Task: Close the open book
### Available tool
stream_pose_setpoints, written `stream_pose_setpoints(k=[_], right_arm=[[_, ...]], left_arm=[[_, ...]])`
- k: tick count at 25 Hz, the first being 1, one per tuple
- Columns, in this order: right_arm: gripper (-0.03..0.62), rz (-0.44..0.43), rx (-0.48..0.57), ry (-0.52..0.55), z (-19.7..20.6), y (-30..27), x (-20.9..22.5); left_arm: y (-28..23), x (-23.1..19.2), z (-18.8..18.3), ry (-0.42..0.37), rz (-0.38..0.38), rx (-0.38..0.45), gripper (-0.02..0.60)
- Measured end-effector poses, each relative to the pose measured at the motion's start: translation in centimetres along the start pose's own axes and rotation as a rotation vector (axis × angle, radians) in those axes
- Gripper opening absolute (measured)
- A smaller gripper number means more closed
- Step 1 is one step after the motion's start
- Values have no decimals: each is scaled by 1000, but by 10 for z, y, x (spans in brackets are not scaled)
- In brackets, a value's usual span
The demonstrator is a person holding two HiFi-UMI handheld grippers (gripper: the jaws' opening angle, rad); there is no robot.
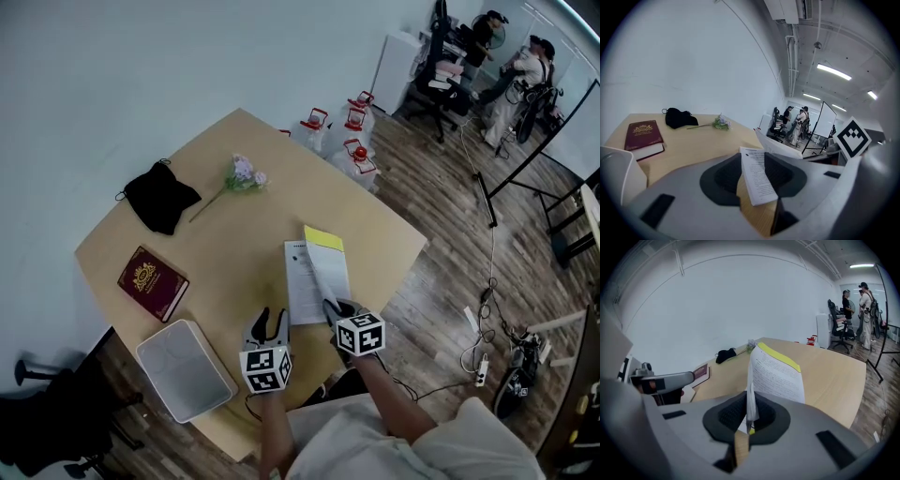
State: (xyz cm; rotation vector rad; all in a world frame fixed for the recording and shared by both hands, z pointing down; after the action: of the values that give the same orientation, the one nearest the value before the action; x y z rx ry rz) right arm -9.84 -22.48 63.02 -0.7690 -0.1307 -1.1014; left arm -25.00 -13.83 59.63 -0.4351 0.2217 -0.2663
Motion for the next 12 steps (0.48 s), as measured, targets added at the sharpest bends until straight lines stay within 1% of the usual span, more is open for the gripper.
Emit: stream_pose_setpoints(k=[4, 9, 12], right_arm=[[17, 23, -42, 27, 6, -15, -3], [21, 41, -127, 94, 13, -31, -8], [21, 45, -157, 116, 17, -39, -8]], left_arm=[[3, -7, 0, 0, -4, 9, 164], [7, -13, 0, 17, -21, 11, 164], [7, -15, 1, -5, -31, 9, 164]])
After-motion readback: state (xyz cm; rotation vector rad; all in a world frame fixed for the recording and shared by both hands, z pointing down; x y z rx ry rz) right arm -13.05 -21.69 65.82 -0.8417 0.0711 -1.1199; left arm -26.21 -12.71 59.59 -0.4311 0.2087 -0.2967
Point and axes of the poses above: the fingertips, and each gripper's own axes: y backward along the fingers, x to its right, z out of its underside, the point moved 5 cm from there along y, backward along the fingers, and after that the axes turned 15 degrees about -z, right-handed, at the moved point
